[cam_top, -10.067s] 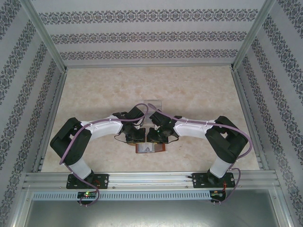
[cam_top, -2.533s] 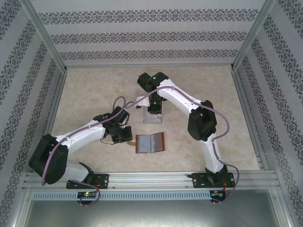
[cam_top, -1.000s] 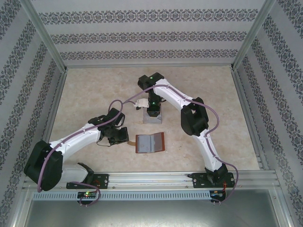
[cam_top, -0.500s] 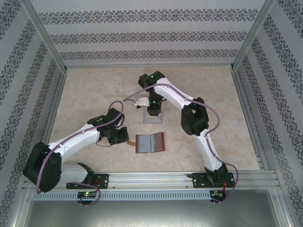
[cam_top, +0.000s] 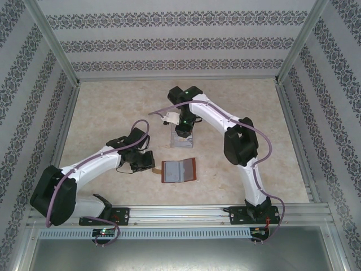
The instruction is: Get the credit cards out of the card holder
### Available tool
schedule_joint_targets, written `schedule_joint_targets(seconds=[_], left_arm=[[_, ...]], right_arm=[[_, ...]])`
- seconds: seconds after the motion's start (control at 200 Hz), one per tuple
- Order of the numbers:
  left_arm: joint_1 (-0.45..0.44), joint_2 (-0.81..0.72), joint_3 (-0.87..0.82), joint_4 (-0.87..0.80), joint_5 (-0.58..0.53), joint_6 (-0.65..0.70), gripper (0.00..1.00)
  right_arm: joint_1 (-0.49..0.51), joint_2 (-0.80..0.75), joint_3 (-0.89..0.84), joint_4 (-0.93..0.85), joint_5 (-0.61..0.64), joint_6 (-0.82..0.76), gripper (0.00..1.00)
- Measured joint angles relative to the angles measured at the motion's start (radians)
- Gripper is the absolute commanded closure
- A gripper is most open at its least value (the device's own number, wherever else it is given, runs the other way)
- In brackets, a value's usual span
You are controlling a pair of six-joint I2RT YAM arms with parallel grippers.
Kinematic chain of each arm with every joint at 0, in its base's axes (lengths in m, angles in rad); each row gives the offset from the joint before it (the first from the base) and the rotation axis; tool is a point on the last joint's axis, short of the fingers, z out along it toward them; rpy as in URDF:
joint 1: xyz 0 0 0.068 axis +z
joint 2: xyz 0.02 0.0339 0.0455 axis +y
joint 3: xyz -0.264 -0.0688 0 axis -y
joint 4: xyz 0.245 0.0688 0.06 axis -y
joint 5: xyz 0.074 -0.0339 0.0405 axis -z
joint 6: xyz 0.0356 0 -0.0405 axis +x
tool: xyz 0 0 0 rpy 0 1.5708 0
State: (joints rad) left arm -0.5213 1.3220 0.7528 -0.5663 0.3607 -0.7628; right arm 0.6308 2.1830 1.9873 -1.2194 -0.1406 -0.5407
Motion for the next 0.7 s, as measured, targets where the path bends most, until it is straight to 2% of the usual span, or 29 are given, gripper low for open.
schedule_joint_targets(seconds=[0.39, 0.699], left_arm=[[0.0, 0.068, 0.019, 0.067, 0.044, 0.011, 0.91], [0.0, 0.112, 0.024, 0.085, 0.084, 0.034, 0.91]], right_arm=[[0.016, -0.268, -0.406, 0.363, -0.079, 0.531, 0.87], [0.08, -0.383, -0.602, 0.518, -0.09, 0.916, 0.9]])
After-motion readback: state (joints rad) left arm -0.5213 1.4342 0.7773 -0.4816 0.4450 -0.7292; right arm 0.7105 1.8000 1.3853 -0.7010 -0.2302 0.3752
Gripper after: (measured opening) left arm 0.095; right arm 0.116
